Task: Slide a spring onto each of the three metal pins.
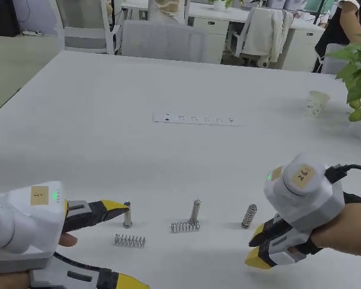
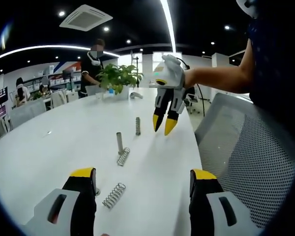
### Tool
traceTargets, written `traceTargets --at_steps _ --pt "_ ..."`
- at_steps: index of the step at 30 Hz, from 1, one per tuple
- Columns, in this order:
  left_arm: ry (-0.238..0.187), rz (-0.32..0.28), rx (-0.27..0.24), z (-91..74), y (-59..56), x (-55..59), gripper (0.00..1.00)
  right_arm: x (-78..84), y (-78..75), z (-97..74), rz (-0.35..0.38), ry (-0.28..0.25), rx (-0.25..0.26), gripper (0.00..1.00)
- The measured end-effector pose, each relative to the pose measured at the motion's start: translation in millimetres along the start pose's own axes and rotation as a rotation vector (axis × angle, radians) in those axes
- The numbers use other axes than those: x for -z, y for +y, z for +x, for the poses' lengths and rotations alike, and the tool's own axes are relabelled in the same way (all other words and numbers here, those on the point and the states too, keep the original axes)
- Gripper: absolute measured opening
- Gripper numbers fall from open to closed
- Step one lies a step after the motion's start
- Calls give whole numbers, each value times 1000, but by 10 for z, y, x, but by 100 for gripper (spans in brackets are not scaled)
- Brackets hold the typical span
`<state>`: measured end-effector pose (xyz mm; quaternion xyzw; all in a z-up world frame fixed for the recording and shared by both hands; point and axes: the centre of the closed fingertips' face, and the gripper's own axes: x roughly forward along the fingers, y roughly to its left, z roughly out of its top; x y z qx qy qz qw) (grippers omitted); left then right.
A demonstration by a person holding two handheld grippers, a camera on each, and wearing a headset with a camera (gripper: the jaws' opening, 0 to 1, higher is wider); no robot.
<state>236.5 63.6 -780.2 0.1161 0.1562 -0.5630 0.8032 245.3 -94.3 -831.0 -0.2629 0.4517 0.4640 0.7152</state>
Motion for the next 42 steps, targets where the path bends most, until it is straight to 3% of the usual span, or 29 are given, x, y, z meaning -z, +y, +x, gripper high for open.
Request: traceTargets --at_steps 12,23,42 --pt "24 -22 23 113 8 -26 72 55 64 -118 11 -143 -25 28" --pt "69 -8 54 243 4 -18 70 100 35 -239 42 -269 -4 36" --pt "103 -15 52 409 53 -21 64 161 98 -335 119 -425 -4 59"
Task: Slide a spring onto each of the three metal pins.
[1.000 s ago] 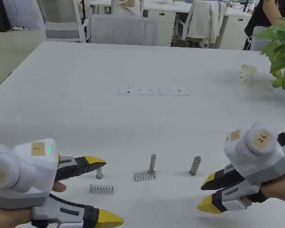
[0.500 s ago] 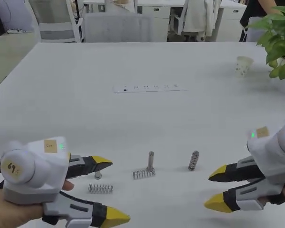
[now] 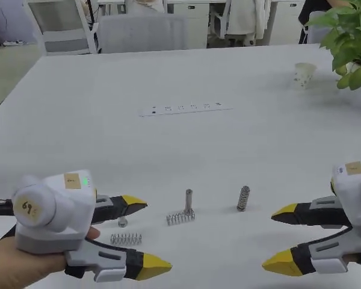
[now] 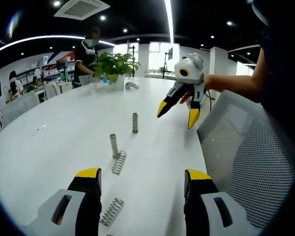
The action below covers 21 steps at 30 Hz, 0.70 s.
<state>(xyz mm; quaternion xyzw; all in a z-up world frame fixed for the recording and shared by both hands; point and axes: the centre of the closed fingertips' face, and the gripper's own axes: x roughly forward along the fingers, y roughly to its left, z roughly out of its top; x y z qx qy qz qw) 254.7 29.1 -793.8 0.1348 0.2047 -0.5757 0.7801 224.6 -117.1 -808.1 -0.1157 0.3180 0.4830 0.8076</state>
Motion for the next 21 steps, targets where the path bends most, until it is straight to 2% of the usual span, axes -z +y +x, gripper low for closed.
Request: traceTargets --at_steps 3,7,9,14,17,21 --pt "18 5 -2 42 15 11 62 -22 26 -25 30 -46 -7 64" --pt "31 3 2 102 33 10 59 22 23 -35 41 -50 5 71" --pt "40 1 0 133 47 15 57 9 34 -44 55 -75 10 76" --pt "49 -5 -4 203 74 5 56 1 40 -82 74 -111 17 82" --pt "84 3 -13 256 99 45 54 -11 6 -106 75 -132 34 87" --pt "105 3 -23 315 135 62 53 -43 -36 -140 86 -164 51 92"
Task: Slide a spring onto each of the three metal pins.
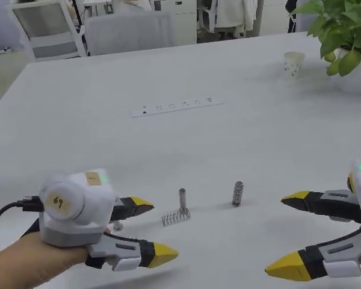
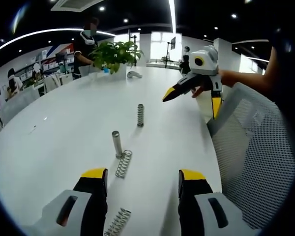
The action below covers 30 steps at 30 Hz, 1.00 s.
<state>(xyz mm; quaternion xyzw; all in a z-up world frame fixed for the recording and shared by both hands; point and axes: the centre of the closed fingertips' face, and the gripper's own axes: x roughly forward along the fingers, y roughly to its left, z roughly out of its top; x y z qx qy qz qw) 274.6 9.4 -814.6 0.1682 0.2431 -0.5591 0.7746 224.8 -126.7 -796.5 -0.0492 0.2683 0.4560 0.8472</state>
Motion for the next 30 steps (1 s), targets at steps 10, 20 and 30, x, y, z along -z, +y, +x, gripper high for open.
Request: traceTargets --at_steps 10,20,30 --pt "39 -11 2 171 54 -26 48 5 -41 -28 21 -8 10 94" --pt "123 -9 -14 306 110 61 40 15 -72 -29 33 -14 18 94" --pt "151 -20 -28 325 152 122 30 56 -99 -43 43 -13 29 93"
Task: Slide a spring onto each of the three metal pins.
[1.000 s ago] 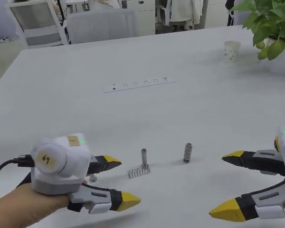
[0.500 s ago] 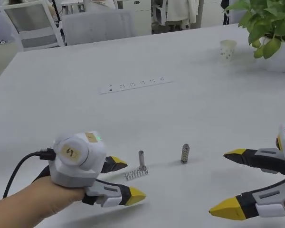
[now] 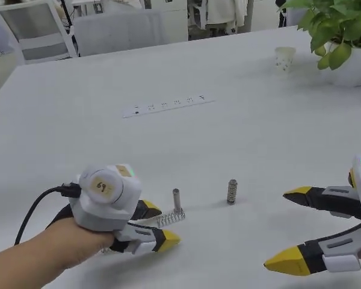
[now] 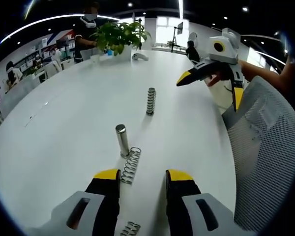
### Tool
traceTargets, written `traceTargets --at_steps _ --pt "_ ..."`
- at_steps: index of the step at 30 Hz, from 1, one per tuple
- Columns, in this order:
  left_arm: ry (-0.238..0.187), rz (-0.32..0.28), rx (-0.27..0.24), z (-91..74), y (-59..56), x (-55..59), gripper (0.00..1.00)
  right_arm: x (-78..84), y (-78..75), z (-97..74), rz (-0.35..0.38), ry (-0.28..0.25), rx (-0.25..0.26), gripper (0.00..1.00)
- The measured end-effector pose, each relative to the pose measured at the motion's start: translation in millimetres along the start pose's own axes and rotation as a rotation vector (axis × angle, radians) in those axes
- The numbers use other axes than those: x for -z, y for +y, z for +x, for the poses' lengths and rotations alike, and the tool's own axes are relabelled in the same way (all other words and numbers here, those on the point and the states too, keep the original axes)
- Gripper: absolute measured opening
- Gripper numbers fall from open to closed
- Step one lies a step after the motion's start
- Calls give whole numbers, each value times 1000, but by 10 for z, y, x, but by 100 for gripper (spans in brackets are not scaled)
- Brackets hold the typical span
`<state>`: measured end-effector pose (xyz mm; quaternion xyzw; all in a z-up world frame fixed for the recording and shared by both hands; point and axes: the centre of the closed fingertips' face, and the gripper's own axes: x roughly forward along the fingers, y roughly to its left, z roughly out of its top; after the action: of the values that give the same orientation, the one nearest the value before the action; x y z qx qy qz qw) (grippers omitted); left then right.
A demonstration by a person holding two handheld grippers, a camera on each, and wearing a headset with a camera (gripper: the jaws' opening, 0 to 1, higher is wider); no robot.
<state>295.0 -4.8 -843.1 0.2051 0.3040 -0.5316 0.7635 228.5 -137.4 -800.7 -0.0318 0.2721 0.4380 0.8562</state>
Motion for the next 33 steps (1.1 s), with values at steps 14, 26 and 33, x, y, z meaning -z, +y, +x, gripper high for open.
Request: traceTargets --at_steps 14,26,33 --pt "21 27 -12 25 8 40 15 17 0 8 4 8 5 92" --pt "50 58 -31 55 13 60 6 55 -6 -4 8 19 8 91" --pt "58 69 -27 44 6 77 2 55 -13 -5 3 23 9 90"
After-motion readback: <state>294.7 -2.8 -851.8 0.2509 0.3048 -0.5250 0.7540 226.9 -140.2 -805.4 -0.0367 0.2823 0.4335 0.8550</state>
